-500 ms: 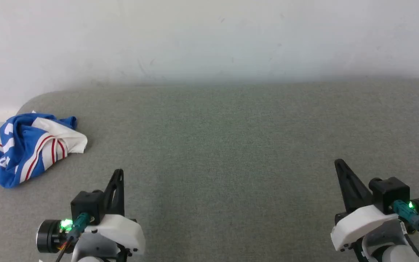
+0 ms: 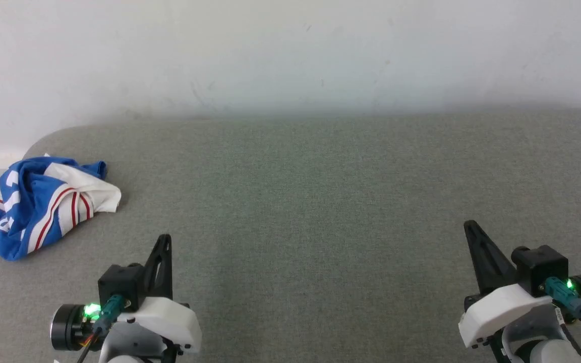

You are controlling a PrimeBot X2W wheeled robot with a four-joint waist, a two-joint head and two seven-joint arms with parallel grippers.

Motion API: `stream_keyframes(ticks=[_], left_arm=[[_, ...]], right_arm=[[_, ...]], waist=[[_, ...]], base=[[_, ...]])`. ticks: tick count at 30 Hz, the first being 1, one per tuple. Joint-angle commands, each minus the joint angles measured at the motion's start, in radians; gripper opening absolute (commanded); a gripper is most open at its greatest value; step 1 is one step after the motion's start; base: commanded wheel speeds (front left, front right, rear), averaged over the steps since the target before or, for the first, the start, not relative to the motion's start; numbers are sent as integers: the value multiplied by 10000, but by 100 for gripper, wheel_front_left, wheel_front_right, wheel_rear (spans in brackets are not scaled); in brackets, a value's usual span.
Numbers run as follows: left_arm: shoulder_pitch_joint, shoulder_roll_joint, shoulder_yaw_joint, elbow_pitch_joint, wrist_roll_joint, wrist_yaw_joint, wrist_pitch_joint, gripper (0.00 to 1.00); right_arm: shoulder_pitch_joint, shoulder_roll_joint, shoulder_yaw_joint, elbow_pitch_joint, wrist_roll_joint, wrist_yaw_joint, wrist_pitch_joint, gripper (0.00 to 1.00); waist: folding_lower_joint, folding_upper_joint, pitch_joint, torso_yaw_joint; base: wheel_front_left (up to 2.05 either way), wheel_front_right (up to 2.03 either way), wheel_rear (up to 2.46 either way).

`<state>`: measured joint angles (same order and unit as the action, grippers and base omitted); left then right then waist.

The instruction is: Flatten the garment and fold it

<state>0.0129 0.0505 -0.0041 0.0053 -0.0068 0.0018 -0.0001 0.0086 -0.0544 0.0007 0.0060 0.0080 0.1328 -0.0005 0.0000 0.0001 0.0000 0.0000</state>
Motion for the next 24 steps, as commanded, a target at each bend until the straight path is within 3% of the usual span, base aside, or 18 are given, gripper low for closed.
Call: stream_keyframes(ticks=[1, 24], left_arm=[[-129, -3, 41, -53, 68, -18, 1, 0], [-129, -3, 41, -53, 68, -18, 1, 0]], right_arm=[[-86, 42, -7, -60, -80, -21, 5, 0], [-86, 42, -7, -60, -80, -21, 5, 0]], waist=[[0, -1, 0, 0], [0, -1, 0, 0]], base=[[0, 0, 0], [0, 0, 0]])
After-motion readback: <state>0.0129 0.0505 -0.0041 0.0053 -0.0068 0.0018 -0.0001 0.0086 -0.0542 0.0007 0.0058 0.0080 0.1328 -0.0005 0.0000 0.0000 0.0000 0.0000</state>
